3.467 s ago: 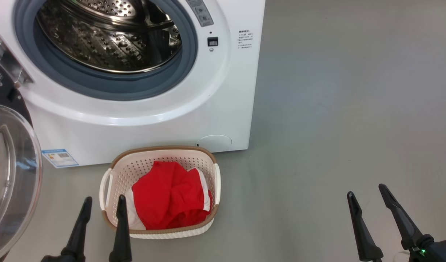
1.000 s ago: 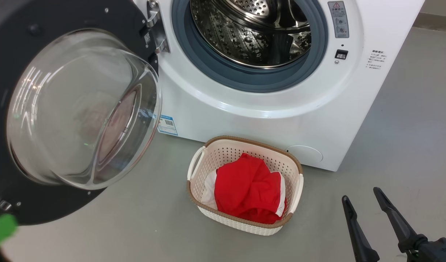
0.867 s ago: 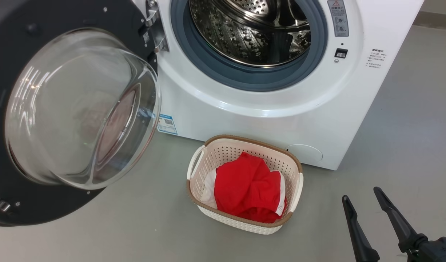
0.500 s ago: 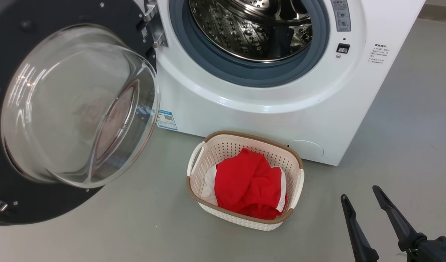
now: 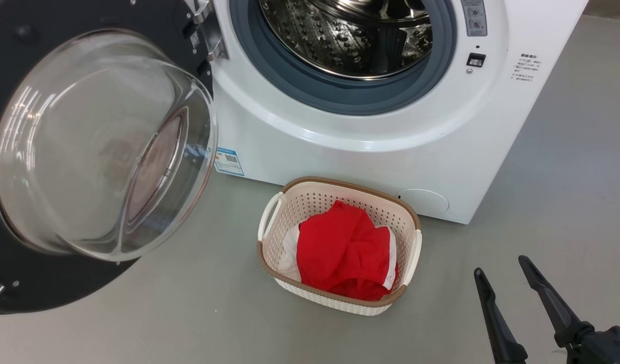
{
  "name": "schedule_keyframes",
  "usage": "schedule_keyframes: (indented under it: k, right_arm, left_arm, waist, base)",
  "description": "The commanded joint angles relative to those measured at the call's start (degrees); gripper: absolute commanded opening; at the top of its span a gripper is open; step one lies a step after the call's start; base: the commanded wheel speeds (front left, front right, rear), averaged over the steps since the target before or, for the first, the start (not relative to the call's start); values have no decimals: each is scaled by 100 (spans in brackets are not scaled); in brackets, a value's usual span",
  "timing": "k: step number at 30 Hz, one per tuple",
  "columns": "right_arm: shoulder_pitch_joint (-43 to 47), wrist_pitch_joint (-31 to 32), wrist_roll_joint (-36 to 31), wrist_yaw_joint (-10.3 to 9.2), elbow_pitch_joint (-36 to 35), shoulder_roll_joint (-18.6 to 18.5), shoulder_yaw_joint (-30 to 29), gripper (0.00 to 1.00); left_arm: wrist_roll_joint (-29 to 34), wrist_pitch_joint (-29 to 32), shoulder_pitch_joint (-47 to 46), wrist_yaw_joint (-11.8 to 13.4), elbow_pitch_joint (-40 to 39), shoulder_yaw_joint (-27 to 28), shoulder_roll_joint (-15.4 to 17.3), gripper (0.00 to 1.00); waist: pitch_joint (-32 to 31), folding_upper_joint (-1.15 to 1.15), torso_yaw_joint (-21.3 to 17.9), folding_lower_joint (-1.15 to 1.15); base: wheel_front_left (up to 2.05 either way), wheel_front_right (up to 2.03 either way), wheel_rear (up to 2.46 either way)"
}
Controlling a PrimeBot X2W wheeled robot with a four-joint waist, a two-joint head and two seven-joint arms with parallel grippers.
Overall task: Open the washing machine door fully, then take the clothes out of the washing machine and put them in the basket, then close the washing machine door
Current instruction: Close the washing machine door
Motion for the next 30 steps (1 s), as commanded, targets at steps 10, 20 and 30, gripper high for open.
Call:
schedule_keyframes:
  k: [10, 20, 30]
  right_arm:
    - [-181, 2, -87, 9, -236, -58, 108, 100]
    - [-198, -75, -61, 9, -192, -58, 138, 100]
    - [-179, -133, -30, 9, -147, -58, 95, 100]
  left_arm:
    - [-555, 1391, -482, 515, 572, -89, 736, 0]
    - [-587, 1910, -135, 502, 489, -355, 662, 0]
    - [-804, 2244, 208, 609, -105, -411, 295, 0]
  waist:
    - [46, 0, -4, 0]
    - [91, 0, -28, 0]
    - [57, 0, 36, 0]
  base:
    - [0, 0, 0]
    - [0, 0, 0]
    - [0, 0, 0]
